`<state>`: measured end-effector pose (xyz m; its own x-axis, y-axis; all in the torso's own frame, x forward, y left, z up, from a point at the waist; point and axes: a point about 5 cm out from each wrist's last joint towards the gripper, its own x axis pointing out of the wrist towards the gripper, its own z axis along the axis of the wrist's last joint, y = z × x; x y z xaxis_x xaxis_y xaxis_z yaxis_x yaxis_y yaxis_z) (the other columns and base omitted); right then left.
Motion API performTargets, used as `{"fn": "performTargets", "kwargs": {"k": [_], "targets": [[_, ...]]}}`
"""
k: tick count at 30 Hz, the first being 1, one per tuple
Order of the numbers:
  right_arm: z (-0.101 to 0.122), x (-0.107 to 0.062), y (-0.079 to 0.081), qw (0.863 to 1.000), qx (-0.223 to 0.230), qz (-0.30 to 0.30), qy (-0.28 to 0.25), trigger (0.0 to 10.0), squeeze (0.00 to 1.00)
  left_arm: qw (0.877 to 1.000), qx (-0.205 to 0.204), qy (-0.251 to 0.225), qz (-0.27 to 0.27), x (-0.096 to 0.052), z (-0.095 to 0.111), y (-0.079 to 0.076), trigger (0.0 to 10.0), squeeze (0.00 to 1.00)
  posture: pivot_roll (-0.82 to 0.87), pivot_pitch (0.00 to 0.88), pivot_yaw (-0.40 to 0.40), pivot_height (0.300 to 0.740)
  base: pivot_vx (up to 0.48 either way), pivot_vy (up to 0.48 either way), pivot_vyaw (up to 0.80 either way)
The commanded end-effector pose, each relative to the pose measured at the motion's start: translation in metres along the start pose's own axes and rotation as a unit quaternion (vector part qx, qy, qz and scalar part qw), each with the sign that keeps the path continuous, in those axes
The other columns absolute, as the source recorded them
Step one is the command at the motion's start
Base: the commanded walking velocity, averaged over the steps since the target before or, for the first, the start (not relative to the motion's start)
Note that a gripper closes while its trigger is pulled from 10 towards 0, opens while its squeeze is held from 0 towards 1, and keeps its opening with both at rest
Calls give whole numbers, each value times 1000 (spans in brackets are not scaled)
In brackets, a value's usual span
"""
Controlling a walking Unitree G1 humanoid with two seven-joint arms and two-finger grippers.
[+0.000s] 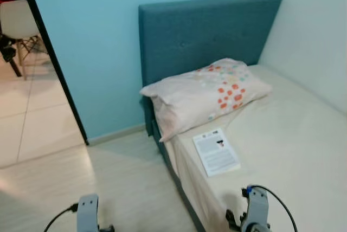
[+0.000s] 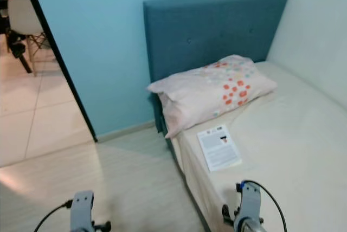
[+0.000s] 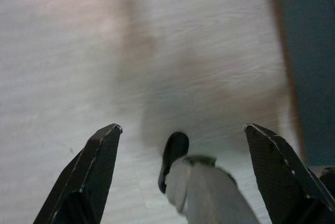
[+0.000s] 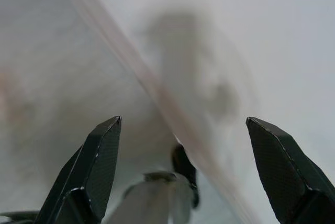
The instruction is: Clean up the room
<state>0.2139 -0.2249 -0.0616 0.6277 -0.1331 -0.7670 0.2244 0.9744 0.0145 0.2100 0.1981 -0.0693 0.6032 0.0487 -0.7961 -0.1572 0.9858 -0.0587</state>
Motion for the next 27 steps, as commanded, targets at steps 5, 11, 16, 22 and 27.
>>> {"fn": "performTargets", "kwargs": {"k": [5, 11, 16, 22, 27], "targets": [[-26, -5, -9, 998, -33, -19, 48, 10000, 0, 999, 24, 15, -16, 0, -8, -10, 10000, 0, 109, 0, -58, 705, -480, 0, 0], [-46, -11, -21, 994, -54, -39, 87, 10000, 0, 999, 31, 29, -19, -2, -20, -12, 10000, 0, 102, 0, -56, 705, -480, 0, -230], [-56, -14, -29, 992, -60, -53, 102, 10000, 0, 998, 36, 36, -20, -3, -26, -11, 10000, 0, 97, 0, -52, 705, -480, 0, -681], [-63, -17, -34, 990, -63, -60, 111, 10000, 0, 998, 42, 36, -24, -2, -25, -13, 10000, 0, 93, 0, -49, 705, -480, 0, -681], [-67, -19, -35, 989, -65, -59, 116, 10000, 0, 998, 45, 32, -29, -2, -22, -15, 10000, 0, 90, 0, -47, 705, -480, 0, -671]]}}
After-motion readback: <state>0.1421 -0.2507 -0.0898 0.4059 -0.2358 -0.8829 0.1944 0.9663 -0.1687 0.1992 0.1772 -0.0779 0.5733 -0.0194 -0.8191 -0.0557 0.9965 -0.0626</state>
